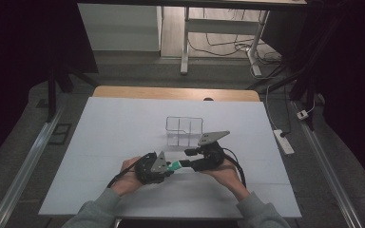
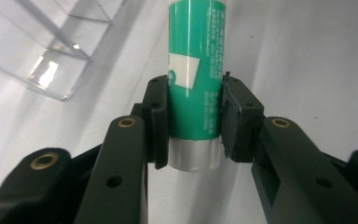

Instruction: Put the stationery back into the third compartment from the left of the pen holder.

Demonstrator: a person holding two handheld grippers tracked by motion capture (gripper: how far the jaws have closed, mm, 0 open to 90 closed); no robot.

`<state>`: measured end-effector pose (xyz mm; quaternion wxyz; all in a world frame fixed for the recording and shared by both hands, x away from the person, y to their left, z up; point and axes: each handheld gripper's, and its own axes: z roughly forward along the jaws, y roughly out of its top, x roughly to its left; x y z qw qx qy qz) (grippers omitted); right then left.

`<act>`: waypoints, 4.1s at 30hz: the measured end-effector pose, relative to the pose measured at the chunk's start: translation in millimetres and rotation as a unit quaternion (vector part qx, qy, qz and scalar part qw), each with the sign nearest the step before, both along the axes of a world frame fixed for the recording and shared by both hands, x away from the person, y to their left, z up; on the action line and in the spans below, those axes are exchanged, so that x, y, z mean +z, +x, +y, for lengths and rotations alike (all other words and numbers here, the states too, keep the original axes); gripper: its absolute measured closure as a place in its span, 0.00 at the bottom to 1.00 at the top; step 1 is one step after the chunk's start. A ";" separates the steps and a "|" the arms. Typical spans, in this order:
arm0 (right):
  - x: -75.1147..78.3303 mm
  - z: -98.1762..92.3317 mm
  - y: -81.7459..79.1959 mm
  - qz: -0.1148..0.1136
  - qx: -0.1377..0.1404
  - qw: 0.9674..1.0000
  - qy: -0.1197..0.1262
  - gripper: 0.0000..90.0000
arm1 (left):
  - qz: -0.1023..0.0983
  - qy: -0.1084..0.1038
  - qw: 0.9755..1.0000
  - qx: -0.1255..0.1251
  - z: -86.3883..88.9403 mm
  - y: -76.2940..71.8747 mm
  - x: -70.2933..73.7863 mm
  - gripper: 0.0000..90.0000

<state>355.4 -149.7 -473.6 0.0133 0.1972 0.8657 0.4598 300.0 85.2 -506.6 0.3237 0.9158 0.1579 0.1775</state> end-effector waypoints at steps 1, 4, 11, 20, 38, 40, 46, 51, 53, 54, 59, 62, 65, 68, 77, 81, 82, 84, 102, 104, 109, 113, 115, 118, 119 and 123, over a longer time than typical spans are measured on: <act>0.7 -1.4 0.1 -0.004 -0.005 1.000 0.002 0.48 | -0.002 -0.005 1.000 0.006 1.1 0.2 0.4 0.73; 2.2 -5.0 -0.1 -0.020 -0.019 0.999 0.019 0.46 | -0.002 -0.019 1.000 0.019 5.2 2.1 2.4 0.73; 5.0 -11.0 0.0 -0.033 -0.038 0.998 0.042 0.44 | -0.005 -0.044 0.998 0.043 12.9 4.5 4.5 0.73; 3.6 -13.9 0.5 -0.037 -0.051 0.997 0.049 0.41 | -0.013 -0.077 0.995 0.064 20.3 5.7 8.0 0.73; 0.5 -8.9 -0.7 -0.028 -0.055 0.996 0.070 0.39 | -0.023 -0.109 0.991 0.075 20.3 4.9 10.4 0.73; -0.9 -6.8 -1.0 -0.025 -0.054 0.996 0.069 0.38 | -0.021 -0.112 0.991 0.072 18.4 4.6 10.4 0.73; -5.9 -1.2 -0.4 -0.009 -0.053 0.995 0.083 0.39 | -0.018 -0.112 0.992 0.059 10.2 3.1 8.4 0.73; -9.8 3.2 -1.5 -0.005 -0.049 0.995 0.090 0.41 | -0.015 -0.114 0.992 0.053 5.2 2.5 7.5 0.73; -11.3 4.3 -2.0 -0.003 -0.047 0.994 0.096 0.46 | -0.014 -0.113 0.992 0.049 2.6 2.0 7.1 0.73; -11.9 4.8 -2.2 0.000 -0.044 0.994 0.098 0.49 | -0.013 -0.112 0.993 0.046 1.3 1.8 6.8 0.73; -11.8 5.5 -3.4 -0.002 -0.038 0.993 0.111 0.59 | -0.013 -0.107 0.993 0.040 -2.9 2.1 4.9 0.73; -9.5 4.6 -4.2 0.000 -0.026 0.992 0.127 0.67 | -0.013 -0.101 0.994 0.037 -5.9 1.9 3.4 0.72; -7.8 6.7 -8.1 -0.019 -0.017 0.993 0.113 0.70 | -0.007 -0.098 0.994 0.047 -5.8 3.4 2.2 0.70; -6.2 7.8 -11.1 -0.039 -0.017 0.994 0.102 0.70 | 0.001 -0.100 0.993 0.060 -3.1 5.4 2.0 0.62; 4.1 -3.6 -9.4 -0.063 -0.033 0.992 0.106 0.71 | 0.024 -0.113 0.989 0.095 6.7 9.7 2.8 0.43; 6.1 -7.6 -8.0 -0.067 -0.040 0.991 0.107 0.71 | 0.030 -0.111 0.989 0.098 10.6 10.2 3.3 0.40; 6.7 -8.3 -8.0 -0.068 -0.041 0.991 0.107 0.71 | 0.031 -0.111 0.988 0.099 11.8 9.9 3.7 0.39; 8.3 -10.0 -7.9 -0.073 -0.042 0.991 0.107 0.71 | 0.031 -0.111 0.988 0.102 14.7 8.8 4.6 0.38; 25.6 -24.6 -4.9 -0.090 -0.054 0.987 0.118 0.71 | 0.016 -0.121 0.983 0.139 62.5 -3.4 12.3 0.37; 27.4 -25.9 -4.4 -0.092 -0.053 0.987 0.117 0.71 | 0.016 -0.120 0.982 0.144 66.5 -4.6 12.6 0.37; 34.1 -29.6 -3.5 -0.099 -0.057 0.986 0.118 0.71 | 0.018 -0.117 0.981 0.151 77.5 -9.8 11.2 0.36; 41.9 -35.4 -2.3 -0.110 -0.071 0.984 0.124 0.71 | 0.017 -0.112 0.980 0.161 89.3 -15.4 8.4 0.36; 46.8 -38.9 -1.0 -0.113 -0.078 0.982 0.129 0.71 | 0.018 -0.115 0.979 0.169 96.7 -18.9 7.4 0.35; 54.0 -42.4 1.8 -0.118 -0.088 0.980 0.134 0.71 | 0.019 -0.121 0.976 0.180 107.9 -23.3 5.6 0.35; 56.6 -43.3 2.8 -0.120 -0.091 0.979 0.134 0.71 | 0.019 -0.121 0.975 0.184 111.3 -24.2 4.8 0.35; 66.8 -47.6 10.5 -0.131 -0.115 0.975 0.137 0.70 | 0.021 -0.126 0.972 0.196 121.0 -25.2 1.7 0.35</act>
